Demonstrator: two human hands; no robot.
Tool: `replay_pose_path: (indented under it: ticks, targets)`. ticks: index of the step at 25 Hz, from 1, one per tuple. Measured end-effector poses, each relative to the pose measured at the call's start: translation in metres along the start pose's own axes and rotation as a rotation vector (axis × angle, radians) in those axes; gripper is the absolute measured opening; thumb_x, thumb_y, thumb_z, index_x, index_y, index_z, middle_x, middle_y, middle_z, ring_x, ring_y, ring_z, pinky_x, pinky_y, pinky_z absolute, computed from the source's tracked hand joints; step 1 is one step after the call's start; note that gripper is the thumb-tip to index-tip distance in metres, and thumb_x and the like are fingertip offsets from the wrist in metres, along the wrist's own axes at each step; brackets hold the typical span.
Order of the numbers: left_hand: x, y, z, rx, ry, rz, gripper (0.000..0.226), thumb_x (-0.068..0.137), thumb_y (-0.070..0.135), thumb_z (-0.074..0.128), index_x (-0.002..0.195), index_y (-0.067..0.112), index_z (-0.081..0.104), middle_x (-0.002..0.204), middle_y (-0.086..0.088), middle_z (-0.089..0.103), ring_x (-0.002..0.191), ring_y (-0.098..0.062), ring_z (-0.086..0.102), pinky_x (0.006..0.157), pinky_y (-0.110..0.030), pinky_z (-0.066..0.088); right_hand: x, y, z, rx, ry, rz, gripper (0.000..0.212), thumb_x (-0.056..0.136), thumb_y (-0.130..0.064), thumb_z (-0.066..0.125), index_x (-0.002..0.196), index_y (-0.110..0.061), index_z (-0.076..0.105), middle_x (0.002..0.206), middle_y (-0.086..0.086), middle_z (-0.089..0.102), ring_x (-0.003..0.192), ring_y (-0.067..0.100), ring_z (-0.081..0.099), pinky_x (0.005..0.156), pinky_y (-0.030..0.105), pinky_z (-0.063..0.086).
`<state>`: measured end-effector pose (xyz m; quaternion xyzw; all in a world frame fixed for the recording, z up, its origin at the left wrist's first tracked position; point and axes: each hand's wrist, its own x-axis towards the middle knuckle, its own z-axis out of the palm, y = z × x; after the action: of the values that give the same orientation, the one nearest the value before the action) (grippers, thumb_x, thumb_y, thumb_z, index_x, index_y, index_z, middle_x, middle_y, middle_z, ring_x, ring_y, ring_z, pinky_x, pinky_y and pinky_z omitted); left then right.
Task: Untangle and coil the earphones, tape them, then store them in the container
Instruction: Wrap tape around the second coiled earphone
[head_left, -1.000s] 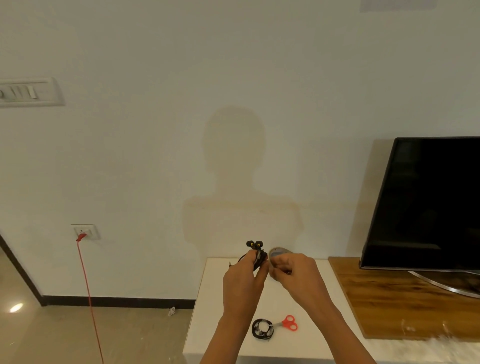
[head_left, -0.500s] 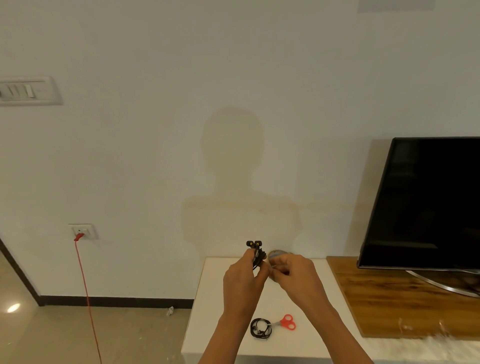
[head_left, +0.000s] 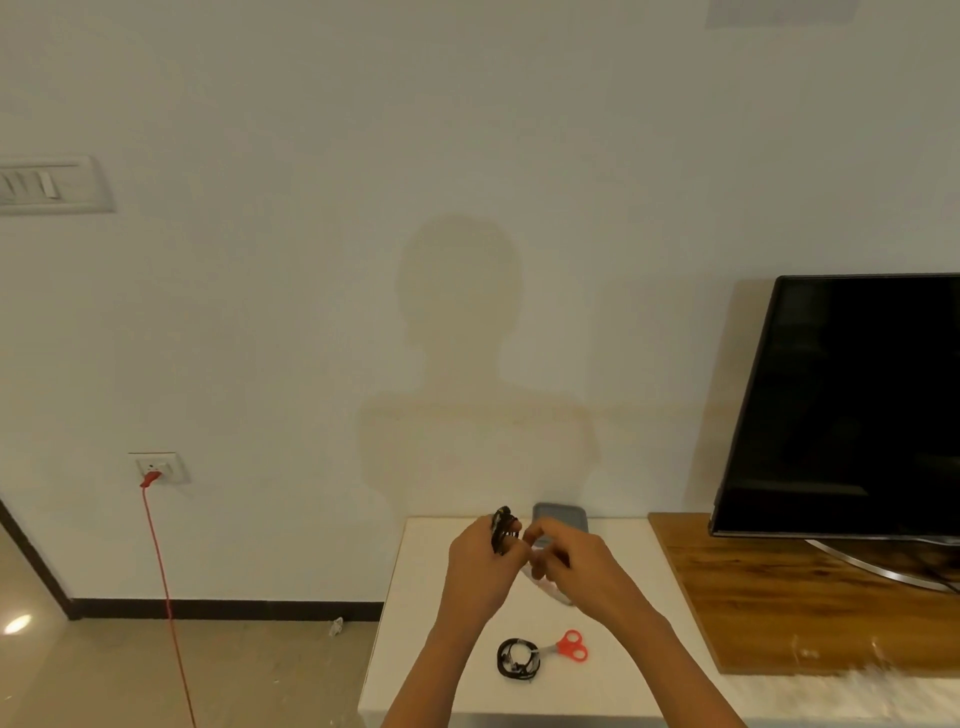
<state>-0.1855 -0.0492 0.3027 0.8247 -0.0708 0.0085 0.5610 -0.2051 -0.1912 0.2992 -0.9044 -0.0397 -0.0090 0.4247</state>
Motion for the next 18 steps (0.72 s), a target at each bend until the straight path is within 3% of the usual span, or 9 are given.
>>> replay_pose_path:
  ticks: [3,5,9,12,18]
  targets:
    - [0.010,-0.006,-0.011,-0.072,-0.144,-0.143,0.008,0.074,0.013,0.064,0.071,0.010,0.058,0.065,-0.004,0.045,0.056,-0.012,0.038,0.050,-0.019,0.033,-0.004,0.010,0.002,0.231,-0.111,0.019,0.013,0.095,-0.027,0.051,0.096,-0.030,0.064,0.088,0.000,0.069,0.084,0.014,0.064,0.081,0.028,0.051]
    - [0.015,-0.007,-0.017,-0.079,-0.214,-0.207,0.012,0.069,0.015,0.065,0.067,0.014,0.053,0.067,-0.007,0.037,0.056,-0.014,0.031,0.050,-0.022,0.028,-0.007,0.016,0.007,0.355,-0.151,0.024,0.015,0.093,-0.037,0.054,0.095,-0.027,0.065,0.097,0.001,0.066,0.095,0.014,0.062,0.092,0.031,0.049]
    - [0.021,-0.010,-0.021,-0.032,-0.269,-0.250,0.014,0.065,0.018,0.067,0.065,0.013,0.055,0.065,-0.005,0.040,0.057,-0.016,0.035,0.054,-0.024,0.033,-0.008,0.024,0.013,0.475,-0.184,0.037,0.034,0.087,-0.040,0.052,0.102,-0.012,0.064,0.103,0.003,0.069,0.106,0.018,0.062,0.097,0.028,0.045]
    - [0.023,-0.011,-0.022,-0.003,-0.301,-0.252,0.013,0.069,0.015,0.069,0.065,0.013,0.057,0.067,-0.005,0.045,0.060,-0.017,0.039,0.055,-0.024,0.034,-0.006,0.025,0.013,0.540,-0.237,0.056,0.026,0.087,-0.021,0.051,0.101,-0.001,0.059,0.101,0.015,0.071,0.103,0.025,0.066,0.098,0.034,0.048]
    - [0.020,-0.011,-0.017,-0.044,-0.240,-0.226,0.013,0.072,0.012,0.068,0.070,0.015,0.055,0.062,0.000,0.042,0.055,-0.014,0.034,0.053,-0.023,0.029,-0.001,0.026,0.020,0.582,-0.143,0.195,0.021,0.069,-0.025,0.061,0.083,-0.010,0.066,0.090,0.012,0.073,0.080,0.021,0.065,0.083,0.033,0.053]
